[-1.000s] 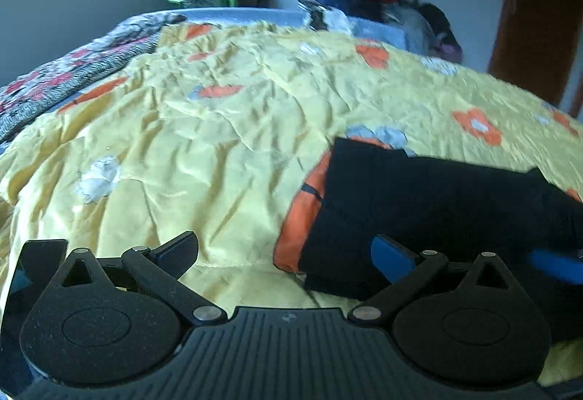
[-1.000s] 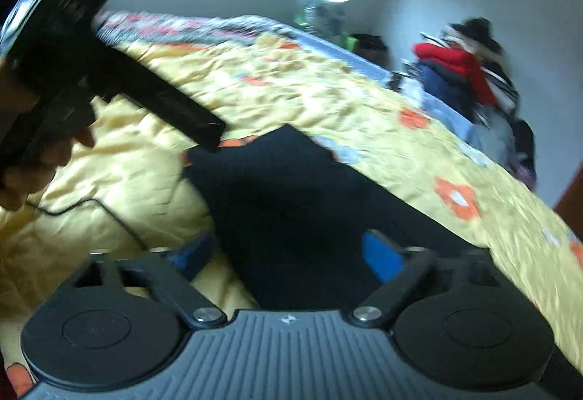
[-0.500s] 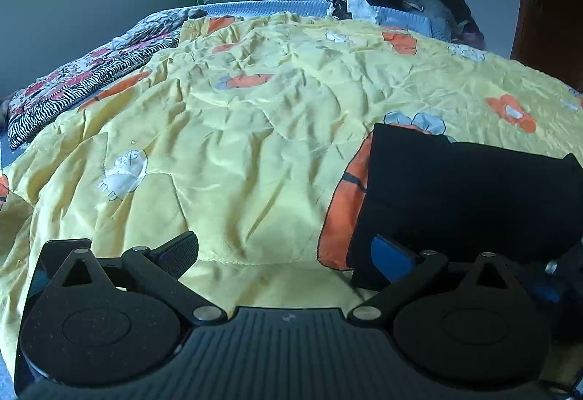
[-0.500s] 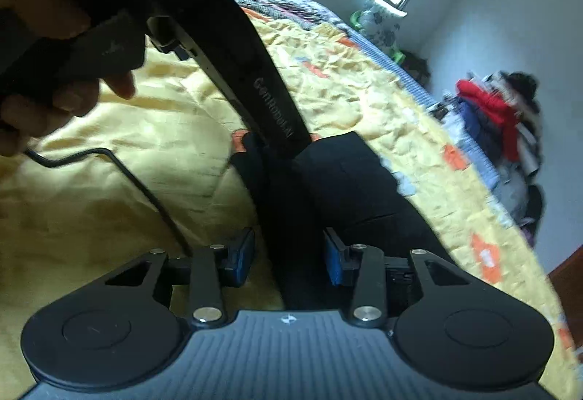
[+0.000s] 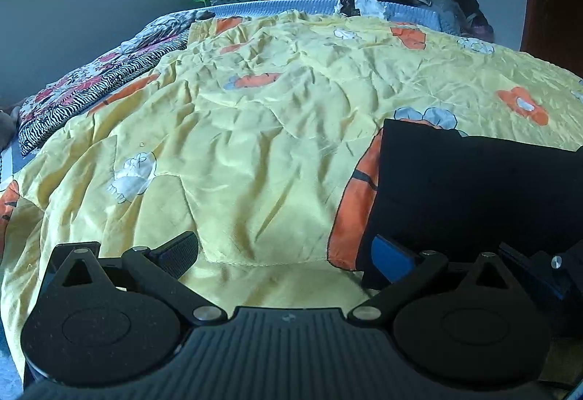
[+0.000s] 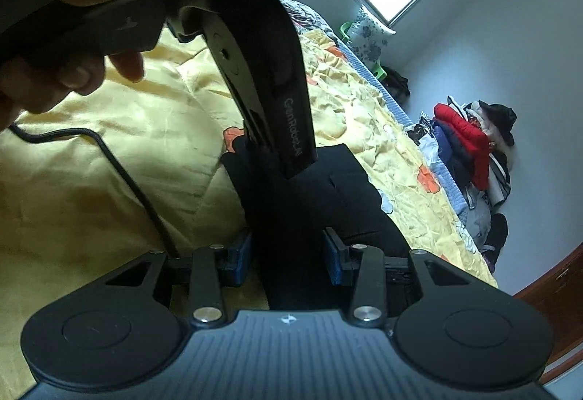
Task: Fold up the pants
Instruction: 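Grasp the folded trouser edge with the right gripper and lift it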
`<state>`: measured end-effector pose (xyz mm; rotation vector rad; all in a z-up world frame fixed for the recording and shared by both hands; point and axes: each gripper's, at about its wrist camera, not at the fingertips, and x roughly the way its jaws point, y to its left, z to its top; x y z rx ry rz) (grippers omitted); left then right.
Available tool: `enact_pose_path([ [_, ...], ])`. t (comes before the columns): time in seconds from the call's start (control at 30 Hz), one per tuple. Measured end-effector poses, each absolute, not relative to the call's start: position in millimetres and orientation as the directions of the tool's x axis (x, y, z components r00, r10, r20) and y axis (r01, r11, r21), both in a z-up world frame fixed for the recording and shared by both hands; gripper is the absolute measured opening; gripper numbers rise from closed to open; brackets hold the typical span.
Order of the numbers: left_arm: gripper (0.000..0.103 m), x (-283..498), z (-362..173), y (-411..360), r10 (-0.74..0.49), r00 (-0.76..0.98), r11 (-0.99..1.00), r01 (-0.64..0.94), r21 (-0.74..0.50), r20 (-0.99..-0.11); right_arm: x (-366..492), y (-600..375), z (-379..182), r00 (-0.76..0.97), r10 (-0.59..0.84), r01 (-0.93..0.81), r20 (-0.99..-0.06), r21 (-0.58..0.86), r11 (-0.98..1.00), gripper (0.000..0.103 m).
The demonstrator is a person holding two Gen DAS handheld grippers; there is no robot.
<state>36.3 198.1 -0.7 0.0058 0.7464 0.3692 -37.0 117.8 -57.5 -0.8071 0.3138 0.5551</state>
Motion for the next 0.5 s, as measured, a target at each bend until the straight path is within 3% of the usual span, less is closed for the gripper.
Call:
enact_pose_path([
  [0.5,0.103,37.1,-3.2,203.3,0.367,0.654,0.920,-0.359,0.155,-0.661,-41.1,118.7,-61.9,0.831,0.339,-0.555,-0.441,-0.610,0.566,0.040],
])
